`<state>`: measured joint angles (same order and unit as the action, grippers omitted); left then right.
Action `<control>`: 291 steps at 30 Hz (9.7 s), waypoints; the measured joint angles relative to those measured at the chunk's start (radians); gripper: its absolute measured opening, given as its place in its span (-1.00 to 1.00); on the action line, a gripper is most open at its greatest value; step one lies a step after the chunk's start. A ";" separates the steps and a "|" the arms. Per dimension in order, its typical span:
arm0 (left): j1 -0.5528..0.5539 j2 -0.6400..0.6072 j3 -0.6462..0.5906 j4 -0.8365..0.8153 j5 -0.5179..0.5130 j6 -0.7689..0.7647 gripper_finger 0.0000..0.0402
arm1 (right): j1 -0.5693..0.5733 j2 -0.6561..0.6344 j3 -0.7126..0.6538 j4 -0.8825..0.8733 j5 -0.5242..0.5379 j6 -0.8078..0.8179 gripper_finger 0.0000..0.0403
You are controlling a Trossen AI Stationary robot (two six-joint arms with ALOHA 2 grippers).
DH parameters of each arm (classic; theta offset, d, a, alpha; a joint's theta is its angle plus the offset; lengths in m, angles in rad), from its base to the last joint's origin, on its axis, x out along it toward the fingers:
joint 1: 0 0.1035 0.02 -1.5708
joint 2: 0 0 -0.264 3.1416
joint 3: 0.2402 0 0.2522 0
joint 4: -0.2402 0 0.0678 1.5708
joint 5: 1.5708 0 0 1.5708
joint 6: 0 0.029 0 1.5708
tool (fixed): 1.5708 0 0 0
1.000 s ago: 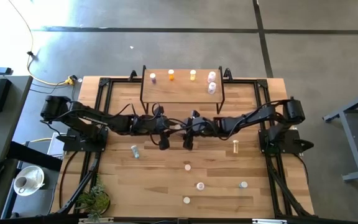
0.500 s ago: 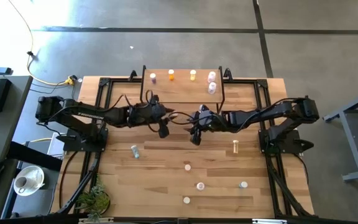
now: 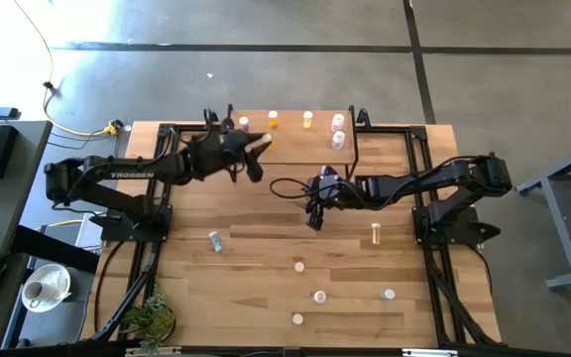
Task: Pick and place medicine bottles onto shelf by color
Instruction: Put the top orange pill bottle on the shelf aligned with the other orange pill bottle, then put the bottom yellow pill bottle on the shelf aligned with the other yellow pill bottle
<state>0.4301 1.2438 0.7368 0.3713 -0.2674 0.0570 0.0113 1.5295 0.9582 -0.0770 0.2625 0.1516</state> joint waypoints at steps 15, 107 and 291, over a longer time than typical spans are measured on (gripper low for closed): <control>0.095 0.146 0.090 -0.061 0.050 -0.018 -0.44 | 0.000 0.000 0.000 -0.009 0.026 0.000 0.07; 0.096 0.011 0.089 -0.275 0.021 -0.021 -0.08 | 0.009 0.001 0.001 -0.151 0.020 0.061 0.07; -0.562 -0.053 0.089 -0.720 -0.058 -0.422 -0.09 | 0.501 0.271 0.289 0.006 -0.272 -0.275 -0.44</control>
<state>-0.1314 1.1908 0.8257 -0.3485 -0.3252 -0.3649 0.5123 1.8004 1.2476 -0.0709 -0.0095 -0.1230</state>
